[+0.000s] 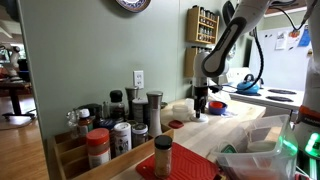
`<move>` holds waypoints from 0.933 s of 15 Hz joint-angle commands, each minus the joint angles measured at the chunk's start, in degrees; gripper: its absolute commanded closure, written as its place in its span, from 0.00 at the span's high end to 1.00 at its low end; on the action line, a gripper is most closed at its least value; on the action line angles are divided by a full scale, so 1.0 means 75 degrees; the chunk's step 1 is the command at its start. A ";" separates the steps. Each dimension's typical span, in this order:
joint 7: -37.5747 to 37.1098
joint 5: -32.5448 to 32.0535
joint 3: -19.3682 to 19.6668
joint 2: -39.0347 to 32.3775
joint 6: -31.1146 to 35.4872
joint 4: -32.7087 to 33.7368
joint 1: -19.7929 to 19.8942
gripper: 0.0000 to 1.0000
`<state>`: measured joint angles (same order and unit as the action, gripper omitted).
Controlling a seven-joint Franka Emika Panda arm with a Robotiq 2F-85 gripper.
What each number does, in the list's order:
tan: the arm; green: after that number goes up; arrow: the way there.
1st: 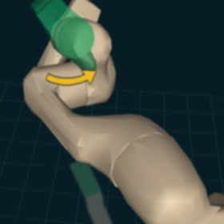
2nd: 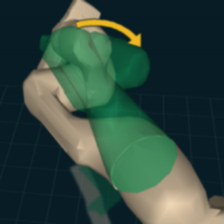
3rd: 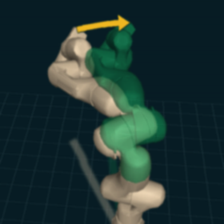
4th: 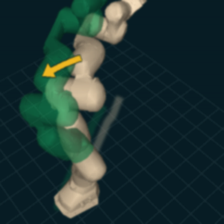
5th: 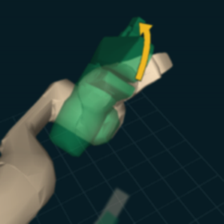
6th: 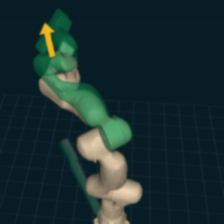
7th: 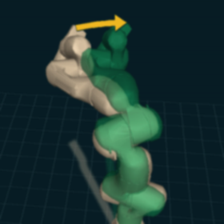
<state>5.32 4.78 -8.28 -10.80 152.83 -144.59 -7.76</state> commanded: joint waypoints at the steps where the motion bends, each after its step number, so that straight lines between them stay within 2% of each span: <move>1: 0.0569 0.0650 -0.0235 0.0157 0.0217 -0.0161 0.0293 1.00; 9: 0.1403 0.1442 -0.0577 -0.0022 0.0115 -0.0052 0.0362 1.00; 14: 0.1097 0.0891 -0.0466 -0.0057 0.0141 -0.0102 0.0238 1.00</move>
<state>13.98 13.07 -11.92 -10.88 153.40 -144.62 -5.93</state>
